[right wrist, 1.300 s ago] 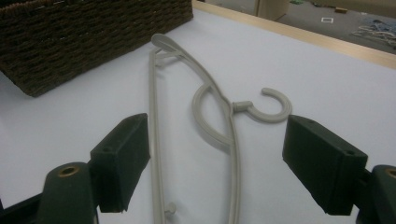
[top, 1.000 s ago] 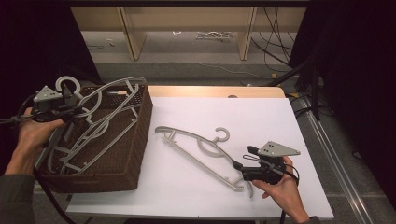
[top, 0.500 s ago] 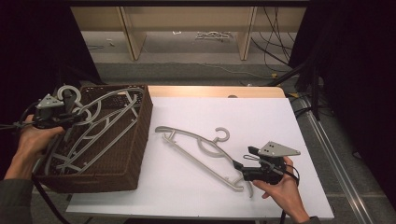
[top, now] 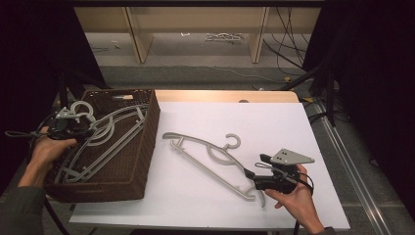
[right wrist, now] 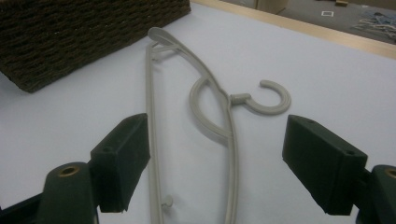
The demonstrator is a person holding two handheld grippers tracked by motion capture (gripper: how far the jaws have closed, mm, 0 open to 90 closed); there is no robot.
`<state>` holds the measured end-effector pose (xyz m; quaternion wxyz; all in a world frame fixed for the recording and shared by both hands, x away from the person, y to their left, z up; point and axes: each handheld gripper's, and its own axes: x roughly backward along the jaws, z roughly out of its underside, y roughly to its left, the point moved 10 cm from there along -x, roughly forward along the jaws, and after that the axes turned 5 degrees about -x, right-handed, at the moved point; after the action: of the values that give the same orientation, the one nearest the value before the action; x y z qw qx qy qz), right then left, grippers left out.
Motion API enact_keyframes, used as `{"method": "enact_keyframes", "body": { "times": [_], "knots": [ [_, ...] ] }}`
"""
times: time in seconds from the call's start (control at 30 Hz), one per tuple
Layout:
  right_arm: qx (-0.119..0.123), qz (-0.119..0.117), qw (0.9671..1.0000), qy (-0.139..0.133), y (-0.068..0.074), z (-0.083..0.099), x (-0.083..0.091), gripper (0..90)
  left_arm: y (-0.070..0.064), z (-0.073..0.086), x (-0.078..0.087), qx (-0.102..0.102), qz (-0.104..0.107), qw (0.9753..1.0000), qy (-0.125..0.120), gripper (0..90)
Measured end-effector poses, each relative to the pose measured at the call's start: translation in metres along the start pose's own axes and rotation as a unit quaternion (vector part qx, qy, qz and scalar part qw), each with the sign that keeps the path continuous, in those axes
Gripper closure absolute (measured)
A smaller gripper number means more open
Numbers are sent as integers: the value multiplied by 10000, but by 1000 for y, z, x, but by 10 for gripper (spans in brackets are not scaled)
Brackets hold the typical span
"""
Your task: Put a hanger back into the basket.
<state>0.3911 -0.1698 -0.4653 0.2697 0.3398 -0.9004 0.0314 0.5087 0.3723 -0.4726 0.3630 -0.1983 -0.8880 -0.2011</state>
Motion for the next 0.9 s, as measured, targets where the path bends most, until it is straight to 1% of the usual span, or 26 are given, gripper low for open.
{"method": "enact_keyframes", "body": {
  "times": [0.03,0.07,0.1,0.13,0.17,0.2,0.23,0.27,0.3,0.33,0.37,0.4,0.43,0.47,0.5,0.53,0.57,0.6,0.67,0.7,0.73,0.77,0.8,0.83,0.87,0.9],
  "knots": [
    [0,1,10000,6,0,0,0,242,-1,0,-1,88,-26,10000,-17,813],
    [5,4,10000,12,0,0,0,242,0,0,-2,23,-46,10000,-1,811],
    [13,13,10000,9,0,1,-1,242,1,1,-3,54,-113,9999,43,794],
    [13,13,10000,9,0,1,-1,242,1,1,-3,54,-113,9999,43,757],
    [19,11,10000,5,0,1,-1,242,0,1,-4,130,-99,9999,43,701],
    [19,11,10000,5,0,1,-1,242,2,3,-3,143,-221,9995,182,701],
    [19,13,10000,8,0,1,-1,242,3,4,-2,126,-292,9992,227,697],
    [18,11,10000,12,0,1,-1,242,4,4,-1,89,-285,9994,201,698],
    [18,13,10000,8,0,1,-1,242,4,2,1,111,-304,9994,134,690],
    [25,36,10000,47,-1,1,0,242,4,0,4,222,-383,9990,54,680],
    [12,28,10000,51,-1,2,0,242,5,-2,7,256,-447,9987,-12,640],
    [12,28,10000,51,-1,2,0,242,4,-5,10,348,-482,9982,-111,640],
    [-15,0,10000,15,0,2,-2,242,3,-9,14,370,-479,9980,-204,620],
    [-15,0,10000,15,0,2,-2,242,2,-13,18,363,-484,9977,-298,620],
    [9,-3,10000,61,0,3,-3,242,-1,-17,22,436,-487,9970,-413,584],
    [9,-3,10000,61,0,3,-3,242,-2,-21,26,437,-496,9964,-523,584],
    [25,-13,10000,62,0,3,-3,242,-8,-28,35,480,-459,9955,-669,516],
    [25,-13,10000,62,0,3,-3,242,-8,-28,35,480,-459,9955,-669,502],
    [27,-13,10000,55,1,3,-3,242,-17,-38,43,587,-413,9929,-951,490],
    [-16,-22,10000,66,1,3,-3,242,-28,-44,49,593,-333,9918,-1079,465],
    [-16,-22,10000,66,1,3,-3,242,-28,-44,49,593,-333,9918,-1079,451],
    [13,-1,10000,39,0,3,-3,241,-38,-50,54,598,-274,9905,-1205,431],
    [13,-1,10000,39,0,3,-3,241,-38,-50,54,598,-274,9905,-1205,418],
    [19,-2,10000,20,0,3,-4,241,-44,-53,57,606,-242,9897,-1276,418],
    [17,-4,10000,18,1,3,-4,241,-49,-56,60,627,-181,9883,-1377,405],
    [20,-10,10000,7,1,3,-4,241,-64,-64,67,782,-5,9829,-1667,368]
  ]
}}
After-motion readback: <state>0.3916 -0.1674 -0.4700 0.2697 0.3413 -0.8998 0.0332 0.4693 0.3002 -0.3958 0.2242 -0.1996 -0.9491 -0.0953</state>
